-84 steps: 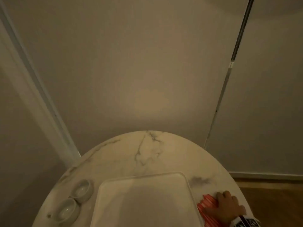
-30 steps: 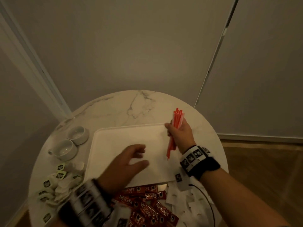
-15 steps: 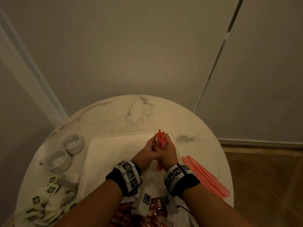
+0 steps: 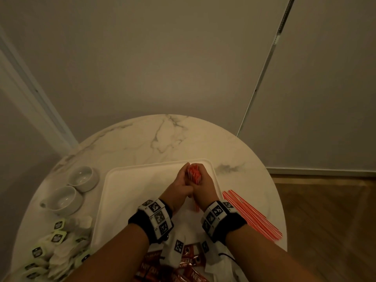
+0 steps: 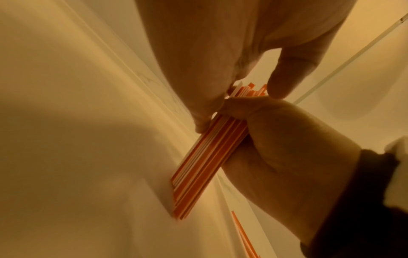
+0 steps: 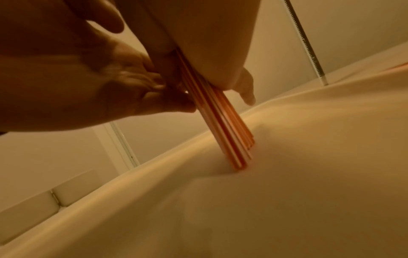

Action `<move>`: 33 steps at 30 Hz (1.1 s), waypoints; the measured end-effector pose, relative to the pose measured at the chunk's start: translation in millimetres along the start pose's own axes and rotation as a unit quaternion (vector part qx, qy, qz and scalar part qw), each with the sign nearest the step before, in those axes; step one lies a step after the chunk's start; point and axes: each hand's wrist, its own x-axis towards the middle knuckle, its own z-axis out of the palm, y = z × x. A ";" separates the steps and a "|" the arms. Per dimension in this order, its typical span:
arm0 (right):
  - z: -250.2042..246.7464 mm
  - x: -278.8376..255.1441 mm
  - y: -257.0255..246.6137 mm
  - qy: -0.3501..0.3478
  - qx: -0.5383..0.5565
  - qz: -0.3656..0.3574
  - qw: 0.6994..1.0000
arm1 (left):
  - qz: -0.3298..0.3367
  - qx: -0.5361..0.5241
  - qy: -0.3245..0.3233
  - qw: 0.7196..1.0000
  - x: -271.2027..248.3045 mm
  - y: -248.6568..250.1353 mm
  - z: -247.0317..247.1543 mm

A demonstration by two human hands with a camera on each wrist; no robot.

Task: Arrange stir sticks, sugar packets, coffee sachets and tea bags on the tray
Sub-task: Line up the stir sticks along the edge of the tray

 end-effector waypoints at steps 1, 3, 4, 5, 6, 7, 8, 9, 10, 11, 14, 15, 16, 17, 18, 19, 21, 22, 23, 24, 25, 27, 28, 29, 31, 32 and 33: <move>0.3 0.1 -0.7 -0.003 0.000 0.008 1.000 | -0.004 -0.009 0.005 1.000 0.6 -2.2 0.6; 0.6 1.1 1.3 -0.012 -0.007 0.032 0.999 | -0.007 -0.015 0.007 1.000 1.0 -4.9 1.3; 0.1 1.9 0.7 -0.014 -0.014 0.043 0.999 | -0.008 -0.014 0.003 1.000 1.7 -4.9 1.9; -0.9 3.7 -1.7 -0.011 -0.028 0.053 0.998 | -0.009 -0.011 0.001 1.000 3.2 -5.3 2.2; -3.1 6.9 -4.7 -0.005 -0.037 0.059 0.998 | -0.014 -0.010 0.002 1.000 4.2 -4.4 3.1; -5.9 11.5 -9.6 0.007 -0.049 0.065 0.997 | -0.024 -0.015 0.010 1.000 5.8 -3.4 3.7; -9.5 18.2 -13.6 0.024 -0.056 0.080 0.995 | -0.038 -0.009 0.023 0.999 9.1 -4.2 3.3; -13.7 25.5 -18.4 0.039 -0.065 0.108 0.991 | -0.051 0.007 0.035 0.998 12.7 -5.3 2.3; -18.3 34.4 -19.3 0.044 -0.079 0.146 0.985 | -0.064 0.034 0.043 0.996 15.6 -5.8 1.4; -22.4 42.9 -18.0 0.034 -0.099 0.191 0.976 | -0.073 0.061 0.047 0.994 18.7 -6.8 1.2; -31.3 59.5 -18.4 -0.022 -0.192 0.264 0.945 | -0.119 0.134 0.049 0.983 26.8 -6.2 5.4; -33.8 63.5 -15.3 -0.029 -0.223 0.269 0.937 | -0.132 0.161 0.047 0.977 28.9 -6.4 8.0; -35.7 65.4 -13.6 -0.017 -0.230 0.273 0.934 | -0.144 0.190 0.043 0.970 30.8 -6.6 10.5; -36.0 66.4 -13.7 -0.019 -0.256 0.266 0.929 | -0.146 0.222 0.041 0.963 33.4 -7.8 12.3; -35.8 66.4 -14.0 -0.034 -0.286 0.242 0.927 | -0.144 0.262 0.035 0.954 35.3 -8.3 13.5; -33.9 67.7 -10.7 -0.051 -0.321 0.215 0.921 | -0.134 0.315 0.027 0.939 38.1 -9.4 14.1; -29.0 73.2 -4.3 -0.082 -0.396 0.195 0.893 | -0.104 0.428 -0.002 0.898 43.8 -10.7 16.2; -27.1 75.0 -4.3 -0.087 -0.429 0.182 0.880 | -0.088 0.471 -0.021 0.877 46.4 -11.7 18.2; -25.8 76.9 -4.1 -0.083 -0.451 0.175 0.872 | -0.076 0.508 -0.040 0.857 48.9 -13.4 20.8; -26.0 78.8 -4.0 -0.071 -0.457 0.171 0.870 | -0.074 0.545 -0.059 0.833 49.5 -14.3 24.2; -27.2 79.8 -4.6 -0.068 -0.468 0.165 0.866 | -0.076 0.576 -0.072 0.811 51.3 -17.1 26.9; -28.7 79.4 -7.0 -0.062 -0.484 0.151 0.860 | -0.078 0.599 -0.072 0.794 53.1 -20.9 30.2; -29.2 79.7 -6.3 -0.064 -0.490 0.145 0.857 | -0.072 0.590 -0.064 0.802 53.1 -21.4 30.7; -29.4 81.0 -5.7 -0.071 -0.492 0.150 0.855 | -0.062 0.575 -0.052 0.814 54.5 -23.8 29.8; -29.7 82.1 -9.0 -0.081 -0.503 0.152 0.847 | -0.049 0.554 -0.039 0.830 55.6 -24.7 29.3; -29.7 83.5 -8.2 -0.084 -0.508 0.148 0.844 | -0.045 0.553 -0.038 0.831 55.1 -23.7 29.5; -29.8 84.4 -8.5 -0.088 -0.510 0.151 0.842 | -0.039 0.557 -0.037 0.829 55.8 -23.4 30.2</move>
